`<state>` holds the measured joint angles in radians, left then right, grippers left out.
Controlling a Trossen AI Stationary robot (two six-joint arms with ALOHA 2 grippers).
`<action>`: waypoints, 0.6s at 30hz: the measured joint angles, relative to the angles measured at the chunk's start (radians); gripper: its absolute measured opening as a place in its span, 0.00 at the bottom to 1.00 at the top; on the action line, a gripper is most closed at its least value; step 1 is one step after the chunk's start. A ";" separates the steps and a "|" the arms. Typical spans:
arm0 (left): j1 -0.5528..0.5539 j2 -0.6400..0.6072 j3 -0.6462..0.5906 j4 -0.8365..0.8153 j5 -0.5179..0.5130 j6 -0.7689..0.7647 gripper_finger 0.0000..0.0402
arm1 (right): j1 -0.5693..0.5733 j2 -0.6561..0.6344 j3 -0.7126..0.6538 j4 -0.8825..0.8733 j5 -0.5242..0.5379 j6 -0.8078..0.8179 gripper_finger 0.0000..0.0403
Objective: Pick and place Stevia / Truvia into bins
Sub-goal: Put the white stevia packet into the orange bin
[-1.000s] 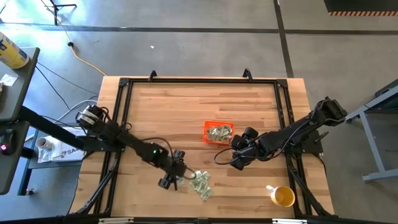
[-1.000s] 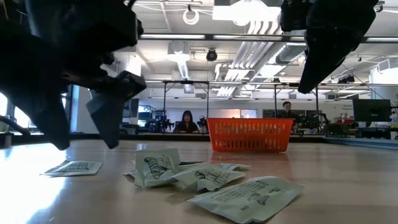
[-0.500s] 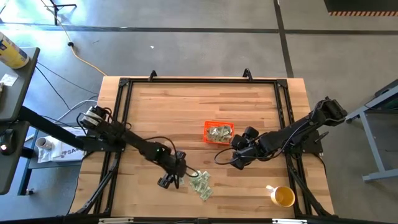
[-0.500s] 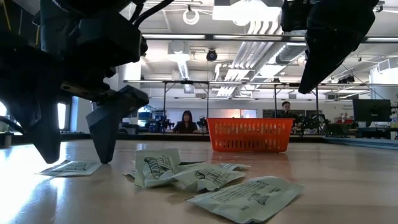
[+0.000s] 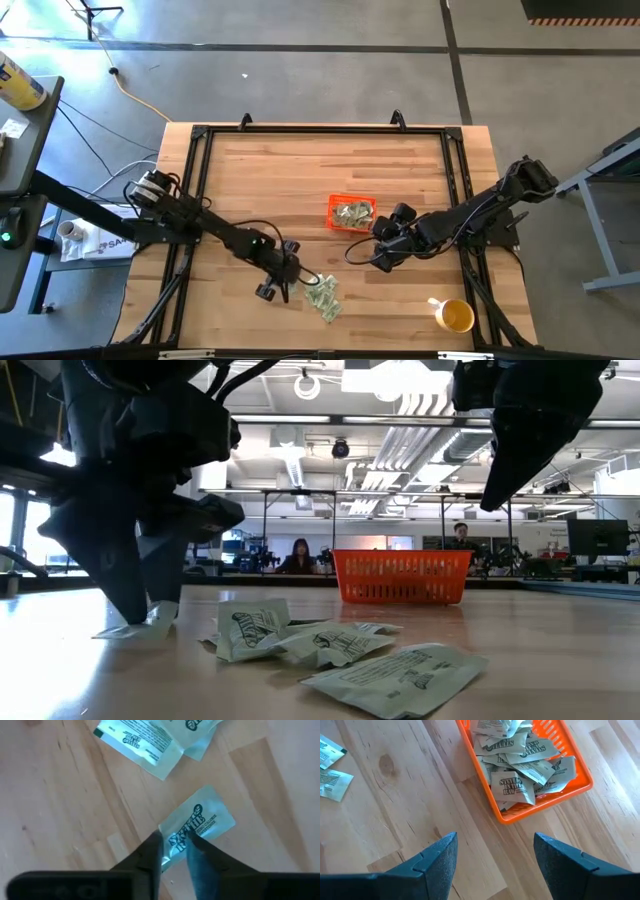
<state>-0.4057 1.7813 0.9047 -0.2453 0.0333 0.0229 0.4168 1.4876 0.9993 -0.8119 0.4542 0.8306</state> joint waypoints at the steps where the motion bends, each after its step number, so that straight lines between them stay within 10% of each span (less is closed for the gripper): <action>1: 0.000 0.000 0.000 0.000 -0.008 0.000 0.27 | 0.000 0.000 0.000 -0.002 0.000 0.000 0.63; 18: 0.017 -0.040 0.027 -0.047 -0.215 0.000 0.18 | 0.051 0.000 0.000 0.002 0.049 0.036 0.63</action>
<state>-0.3889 1.7413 0.9317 -0.2920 -0.1821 0.0226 0.4681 1.4876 0.9993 -0.8101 0.5030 0.8669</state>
